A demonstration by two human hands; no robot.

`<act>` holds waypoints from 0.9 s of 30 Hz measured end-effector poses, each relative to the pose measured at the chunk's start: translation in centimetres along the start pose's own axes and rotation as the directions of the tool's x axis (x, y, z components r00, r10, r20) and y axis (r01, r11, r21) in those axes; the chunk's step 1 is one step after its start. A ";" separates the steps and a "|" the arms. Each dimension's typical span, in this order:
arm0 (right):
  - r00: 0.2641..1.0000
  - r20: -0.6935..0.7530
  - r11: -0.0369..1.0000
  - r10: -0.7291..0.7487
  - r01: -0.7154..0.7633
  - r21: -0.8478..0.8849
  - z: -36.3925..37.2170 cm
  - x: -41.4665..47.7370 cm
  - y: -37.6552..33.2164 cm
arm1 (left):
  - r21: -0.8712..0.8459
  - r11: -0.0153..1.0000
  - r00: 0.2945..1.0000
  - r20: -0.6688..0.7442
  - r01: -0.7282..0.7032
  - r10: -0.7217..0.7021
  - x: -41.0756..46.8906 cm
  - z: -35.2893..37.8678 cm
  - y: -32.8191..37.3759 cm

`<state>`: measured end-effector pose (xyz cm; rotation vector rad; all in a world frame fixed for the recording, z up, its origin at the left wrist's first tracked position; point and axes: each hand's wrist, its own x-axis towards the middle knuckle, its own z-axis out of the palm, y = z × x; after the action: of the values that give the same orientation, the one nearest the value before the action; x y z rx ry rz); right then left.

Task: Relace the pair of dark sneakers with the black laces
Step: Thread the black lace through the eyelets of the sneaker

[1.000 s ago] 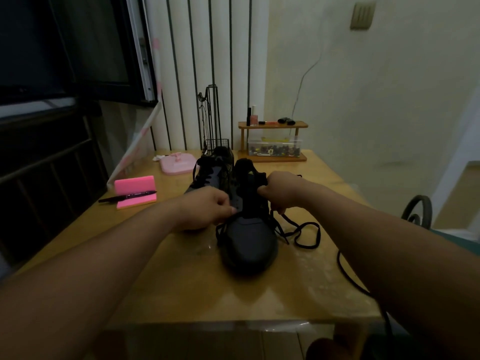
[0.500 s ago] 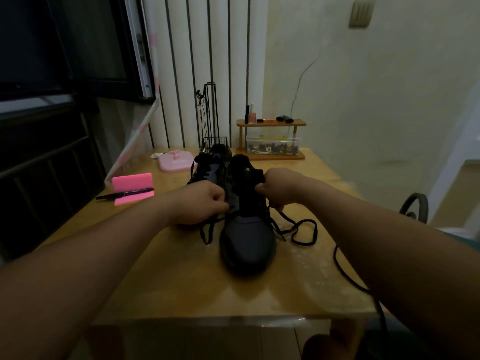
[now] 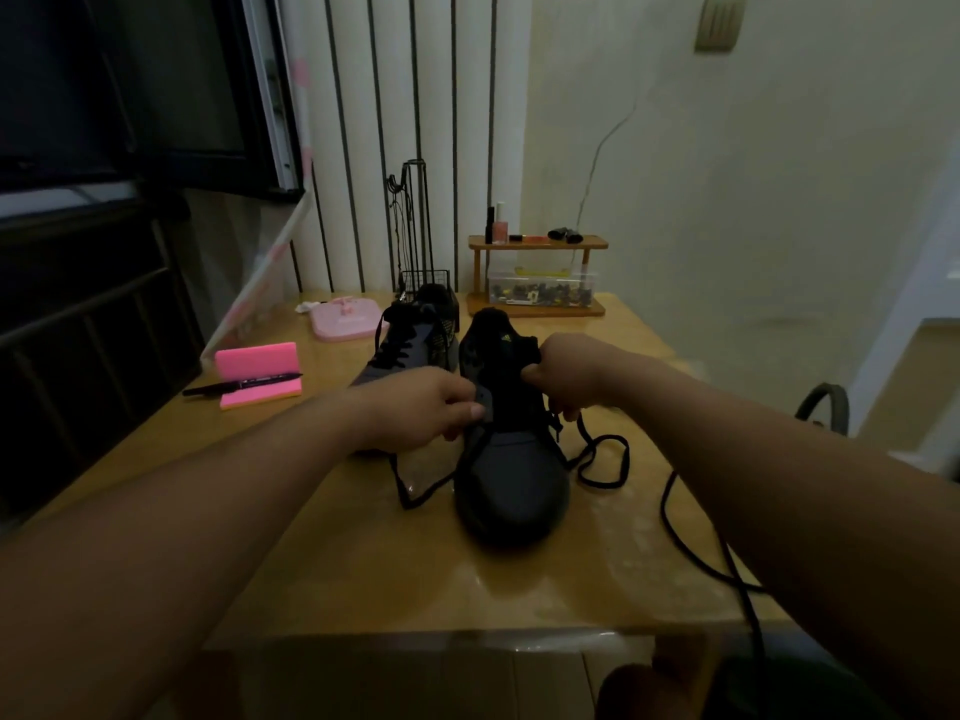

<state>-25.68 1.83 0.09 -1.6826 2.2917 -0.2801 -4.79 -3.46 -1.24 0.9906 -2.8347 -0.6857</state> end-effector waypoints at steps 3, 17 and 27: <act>1.000 -0.022 1.000 -0.010 0.010 -0.011 0.0 0.0 0.5 | -0.101 0.992 0.945 -0.309 0.077 -0.105 -0.6 -0.6 -1.8; 0.999 -0.007 0.998 0.036 -0.035 0.051 0.3 0.2 0.5 | -0.004 1.000 0.991 -0.134 0.026 -0.026 0.7 1.9 -0.1; 1.000 0.012 0.995 0.004 -0.005 0.099 0.3 0.1 1.0 | -0.748 0.662 0.653 -0.526 -0.051 -0.545 -1.0 -0.6 -2.8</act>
<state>-26.47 2.04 -0.51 -1.6259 2.2348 -0.3749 -2.27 -4.98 -1.83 1.1683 -1.5004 -1.0170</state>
